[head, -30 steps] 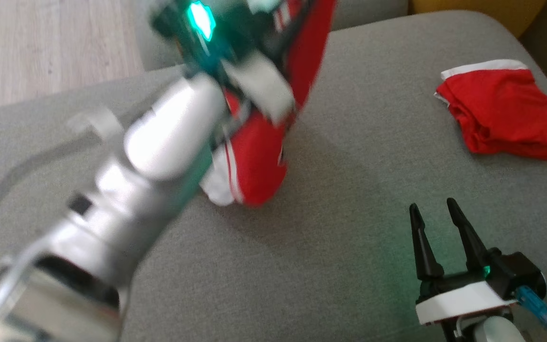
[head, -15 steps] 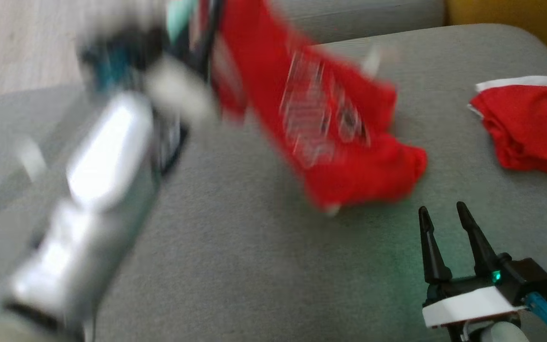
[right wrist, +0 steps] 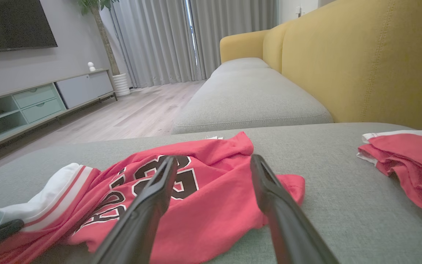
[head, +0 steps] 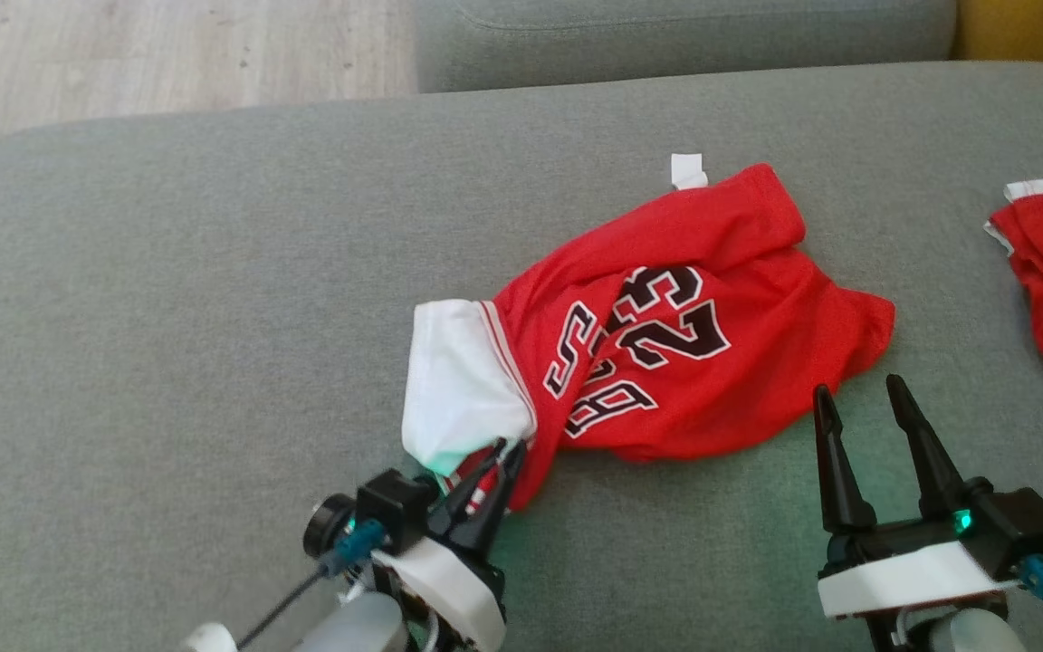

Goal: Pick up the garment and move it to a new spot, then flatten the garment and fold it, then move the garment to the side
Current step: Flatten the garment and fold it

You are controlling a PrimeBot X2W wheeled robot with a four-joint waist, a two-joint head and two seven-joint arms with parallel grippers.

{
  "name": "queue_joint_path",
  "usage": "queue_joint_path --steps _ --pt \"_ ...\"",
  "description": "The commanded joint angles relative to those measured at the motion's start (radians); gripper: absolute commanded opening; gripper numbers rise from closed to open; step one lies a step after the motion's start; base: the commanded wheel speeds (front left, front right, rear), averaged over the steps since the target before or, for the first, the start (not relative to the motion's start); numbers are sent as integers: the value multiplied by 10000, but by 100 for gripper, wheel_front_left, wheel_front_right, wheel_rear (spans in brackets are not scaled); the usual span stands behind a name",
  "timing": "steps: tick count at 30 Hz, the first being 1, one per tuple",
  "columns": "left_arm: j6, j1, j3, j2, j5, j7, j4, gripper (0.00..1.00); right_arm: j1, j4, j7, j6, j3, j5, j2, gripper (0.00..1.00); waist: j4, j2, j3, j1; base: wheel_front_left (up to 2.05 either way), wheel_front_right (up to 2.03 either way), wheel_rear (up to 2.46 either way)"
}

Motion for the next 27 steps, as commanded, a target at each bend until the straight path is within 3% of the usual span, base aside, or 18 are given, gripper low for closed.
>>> queue_joint_path --steps 1,2,8,15,23,27 --pt "146 -131 199 0 124 -143 -299 33 -90 -314 -109 67 264 50 -178 100 85 0 -66 0 0 0 0" --pt "267 -67 206 -45 150 -176 -314 100 -73 -296 -109 67 274 68 -185 100 112 0 -98 0 0 0 0" --pt "978 189 542 181 139 -217 -1076 100 30 -211 -109 67 436 164 -252 100 145 0 -249 0 0 0 0" --pt "2321 924 2112 1049 -823 94 -2612 100 126 -222 -109 67 573 152 -377 100 59 0 -187 0 0 0 0" --pt "2924 955 2783 974 -1579 649 -1800 100 17 -186 -109 67 731 137 -573 100 -29 0 -32 0 0 0 0" --pt "2820 1017 2611 552 -1917 1022 -1448 100 -38 -226 -109 67 726 158 -657 100 -122 0 50 0 0 0 0"
